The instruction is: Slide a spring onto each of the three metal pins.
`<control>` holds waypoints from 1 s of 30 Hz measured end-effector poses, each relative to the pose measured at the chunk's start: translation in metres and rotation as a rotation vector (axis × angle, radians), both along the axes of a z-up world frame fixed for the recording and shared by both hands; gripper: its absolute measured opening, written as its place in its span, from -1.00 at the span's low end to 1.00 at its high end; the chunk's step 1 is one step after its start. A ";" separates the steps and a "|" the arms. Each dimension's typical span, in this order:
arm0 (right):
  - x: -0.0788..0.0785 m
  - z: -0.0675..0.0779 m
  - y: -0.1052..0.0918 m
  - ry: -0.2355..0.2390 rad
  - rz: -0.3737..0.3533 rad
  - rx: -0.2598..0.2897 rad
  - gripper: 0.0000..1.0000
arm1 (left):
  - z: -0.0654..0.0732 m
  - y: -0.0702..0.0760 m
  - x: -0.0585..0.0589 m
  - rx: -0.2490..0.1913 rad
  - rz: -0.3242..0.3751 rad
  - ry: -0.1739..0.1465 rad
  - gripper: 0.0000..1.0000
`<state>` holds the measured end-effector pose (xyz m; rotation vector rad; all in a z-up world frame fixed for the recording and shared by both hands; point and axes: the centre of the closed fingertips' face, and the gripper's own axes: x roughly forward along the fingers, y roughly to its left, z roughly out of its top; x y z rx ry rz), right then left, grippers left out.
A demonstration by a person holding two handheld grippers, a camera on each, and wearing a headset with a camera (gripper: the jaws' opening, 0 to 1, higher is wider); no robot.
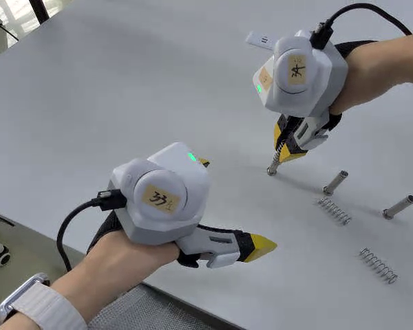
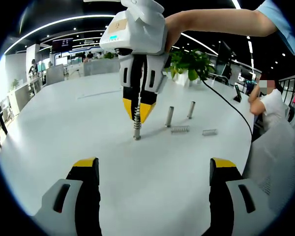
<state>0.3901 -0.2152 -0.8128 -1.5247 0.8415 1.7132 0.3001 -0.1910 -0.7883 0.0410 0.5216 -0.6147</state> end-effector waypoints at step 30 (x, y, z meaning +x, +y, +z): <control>-0.004 -0.023 0.001 0.003 -0.043 -0.017 -0.86 | -0.002 -0.001 0.000 -0.005 -0.002 0.006 0.82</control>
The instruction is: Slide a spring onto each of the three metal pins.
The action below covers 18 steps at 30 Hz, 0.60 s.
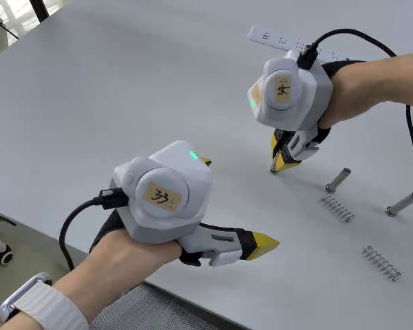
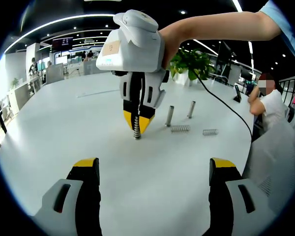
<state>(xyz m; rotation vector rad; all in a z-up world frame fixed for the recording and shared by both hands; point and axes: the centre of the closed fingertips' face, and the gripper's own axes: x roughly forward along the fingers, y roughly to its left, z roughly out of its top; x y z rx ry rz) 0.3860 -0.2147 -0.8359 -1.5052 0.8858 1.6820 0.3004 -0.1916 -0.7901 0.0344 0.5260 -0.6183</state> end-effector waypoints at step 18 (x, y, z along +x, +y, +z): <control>0.001 -0.005 -0.002 0.028 -0.063 0.011 -0.09 | 0.001 0.002 0.001 -0.001 0.005 -0.001 0.82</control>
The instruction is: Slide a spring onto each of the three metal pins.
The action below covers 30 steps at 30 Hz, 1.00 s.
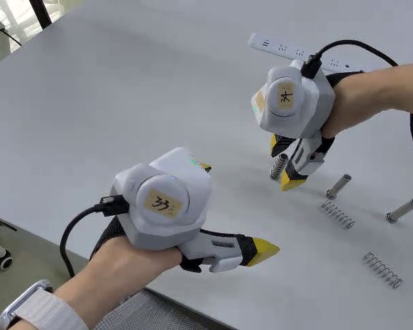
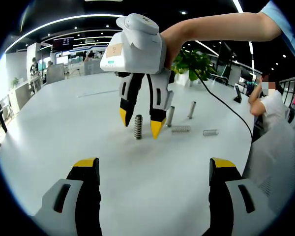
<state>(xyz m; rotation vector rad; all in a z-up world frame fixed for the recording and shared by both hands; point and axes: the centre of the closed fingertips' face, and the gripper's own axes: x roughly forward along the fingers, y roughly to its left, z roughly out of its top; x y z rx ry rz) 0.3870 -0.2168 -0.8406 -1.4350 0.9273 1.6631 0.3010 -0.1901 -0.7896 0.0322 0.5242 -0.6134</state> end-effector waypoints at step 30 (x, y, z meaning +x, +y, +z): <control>-0.002 0.029 -0.011 -0.028 -0.181 0.197 0.98 | 0.004 -0.008 -0.003 -0.021 -0.037 0.004 0.82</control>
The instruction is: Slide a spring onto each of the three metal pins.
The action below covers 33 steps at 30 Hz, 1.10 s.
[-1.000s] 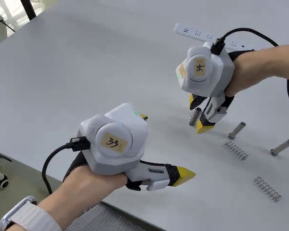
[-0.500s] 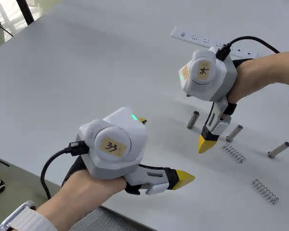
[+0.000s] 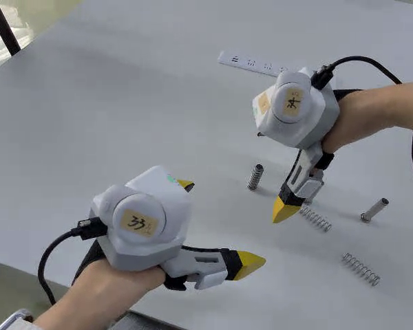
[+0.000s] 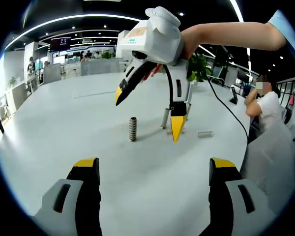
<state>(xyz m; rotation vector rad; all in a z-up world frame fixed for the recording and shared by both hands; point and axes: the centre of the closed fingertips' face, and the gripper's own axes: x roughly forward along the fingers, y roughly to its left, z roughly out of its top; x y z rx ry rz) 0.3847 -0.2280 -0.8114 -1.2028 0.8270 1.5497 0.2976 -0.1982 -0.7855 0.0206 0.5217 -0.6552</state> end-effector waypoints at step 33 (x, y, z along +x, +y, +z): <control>-0.035 0.054 -0.081 -0.017 -0.395 0.343 0.98 | 0.011 -0.015 -0.004 0.035 -0.120 -0.011 0.81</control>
